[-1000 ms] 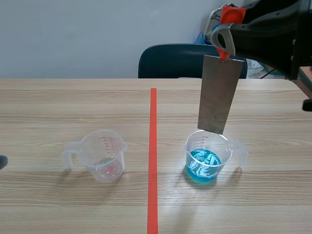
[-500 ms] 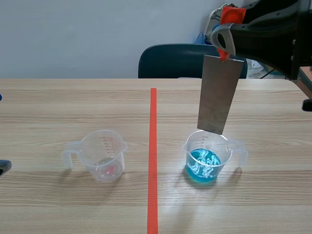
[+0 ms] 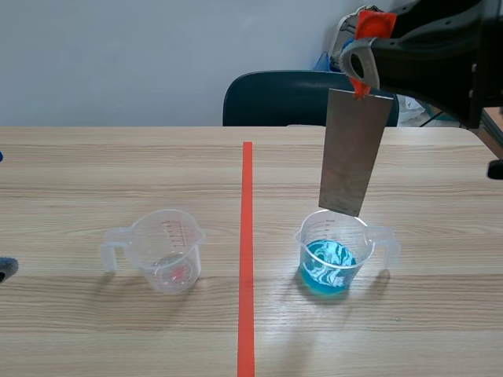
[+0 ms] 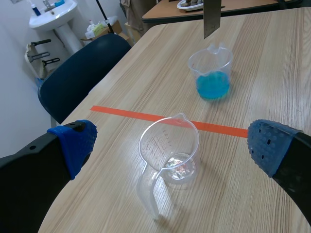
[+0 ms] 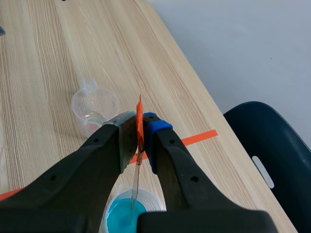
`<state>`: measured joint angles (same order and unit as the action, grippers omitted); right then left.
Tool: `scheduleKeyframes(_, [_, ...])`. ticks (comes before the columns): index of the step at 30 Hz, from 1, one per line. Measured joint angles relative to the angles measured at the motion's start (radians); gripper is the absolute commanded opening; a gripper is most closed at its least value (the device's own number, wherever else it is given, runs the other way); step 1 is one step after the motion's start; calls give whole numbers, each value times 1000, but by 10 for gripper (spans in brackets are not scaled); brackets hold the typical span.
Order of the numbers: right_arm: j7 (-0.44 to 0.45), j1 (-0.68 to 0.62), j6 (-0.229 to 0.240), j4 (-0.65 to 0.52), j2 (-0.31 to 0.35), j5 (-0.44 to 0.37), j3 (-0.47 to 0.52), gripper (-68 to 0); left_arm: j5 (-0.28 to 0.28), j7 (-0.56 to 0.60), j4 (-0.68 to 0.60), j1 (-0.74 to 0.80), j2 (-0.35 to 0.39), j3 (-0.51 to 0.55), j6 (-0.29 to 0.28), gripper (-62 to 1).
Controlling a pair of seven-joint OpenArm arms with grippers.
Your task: Do the redox reaction experiment
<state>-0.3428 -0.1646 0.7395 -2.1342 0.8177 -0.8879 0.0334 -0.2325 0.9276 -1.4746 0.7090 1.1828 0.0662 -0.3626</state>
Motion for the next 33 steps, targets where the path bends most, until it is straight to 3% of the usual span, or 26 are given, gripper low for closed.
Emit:
scheduleKeyframes(24, [0,0,0,0,0,0,0,-667,0,-18,0,0,0,0,0,14])
scheduleKeyframes(25, [0,0,0,0,0,0,0,-667,0,-21,0,0,0,0,0,-22])
scheduleKeyframes(26, [0,0,0,0,0,0,0,-667,0,-19,0,0,0,0,0,-118])
scheduleKeyframes(30, [0,0,0,0,0,0,0,-667,1,-20,0,0,0,0,1,-592])
scheduleKeyframes(33, [0,0,0,0,0,0,0,-667,-1,-18,0,0,0,0,2,-595])
